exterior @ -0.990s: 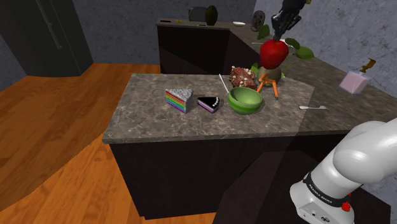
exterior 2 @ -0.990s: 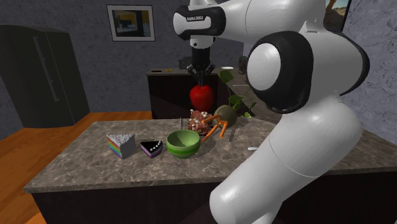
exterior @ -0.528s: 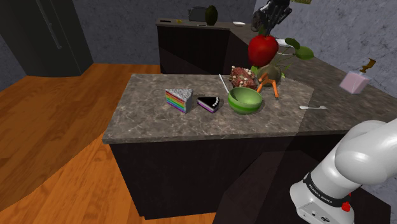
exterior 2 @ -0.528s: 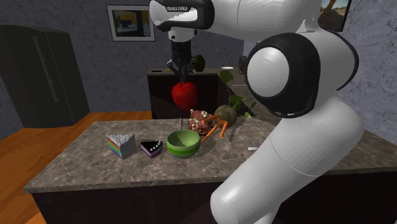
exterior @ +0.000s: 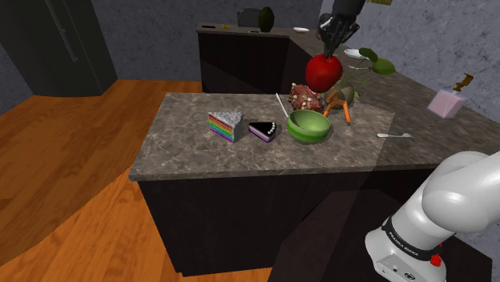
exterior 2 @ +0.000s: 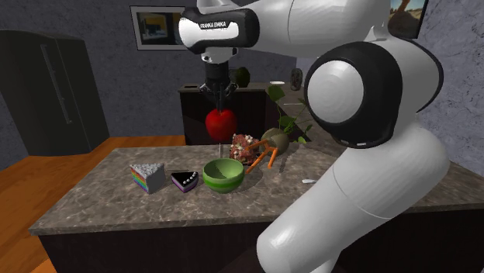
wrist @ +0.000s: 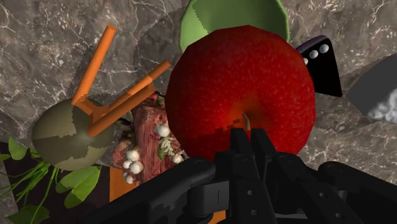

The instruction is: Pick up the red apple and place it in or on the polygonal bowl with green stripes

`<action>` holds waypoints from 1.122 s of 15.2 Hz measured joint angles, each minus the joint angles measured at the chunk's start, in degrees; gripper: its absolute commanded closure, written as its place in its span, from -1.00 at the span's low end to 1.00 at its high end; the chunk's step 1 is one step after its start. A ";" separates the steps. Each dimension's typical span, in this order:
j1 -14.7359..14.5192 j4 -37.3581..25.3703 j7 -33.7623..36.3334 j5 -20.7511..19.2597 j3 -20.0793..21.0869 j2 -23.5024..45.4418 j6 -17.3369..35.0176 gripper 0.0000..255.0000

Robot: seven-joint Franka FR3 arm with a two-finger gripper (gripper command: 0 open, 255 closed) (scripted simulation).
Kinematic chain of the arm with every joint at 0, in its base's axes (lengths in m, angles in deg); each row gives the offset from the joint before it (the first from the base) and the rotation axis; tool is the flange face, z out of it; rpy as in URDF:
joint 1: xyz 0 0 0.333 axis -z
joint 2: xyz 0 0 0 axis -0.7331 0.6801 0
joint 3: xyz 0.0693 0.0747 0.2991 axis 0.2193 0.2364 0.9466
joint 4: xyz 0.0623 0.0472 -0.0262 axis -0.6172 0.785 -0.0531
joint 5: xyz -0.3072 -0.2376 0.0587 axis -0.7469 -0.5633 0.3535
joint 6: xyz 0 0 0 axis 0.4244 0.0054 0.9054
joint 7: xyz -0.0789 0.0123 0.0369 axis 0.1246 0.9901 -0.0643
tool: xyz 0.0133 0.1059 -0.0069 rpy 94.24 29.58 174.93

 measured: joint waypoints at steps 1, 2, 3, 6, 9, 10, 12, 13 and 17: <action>0.03 1.25 0.04 -0.05 -0.09 -0.28 0.96 1.00; 0.04 2.31 0.11 -0.09 -0.14 -0.50 1.81 1.00; 0.03 3.20 0.23 -0.11 -0.13 -0.70 2.49 1.00; 0.06 5.52 0.43 -0.21 -0.21 -1.08 4.43 1.00; 0.10 8.59 0.68 -0.35 -0.33 -1.57 7.00 1.00; 0.10 9.40 0.80 -0.38 -0.32 -1.77 7.59 1.00; 0.07 10.84 1.11 -0.43 -0.25 -1.76 9.02 1.00; 0.09 11.71 1.18 -0.48 -0.29 -1.86 9.78 1.00; 0.17 15.00 1.46 -0.69 -0.46 -2.15 12.78 1.00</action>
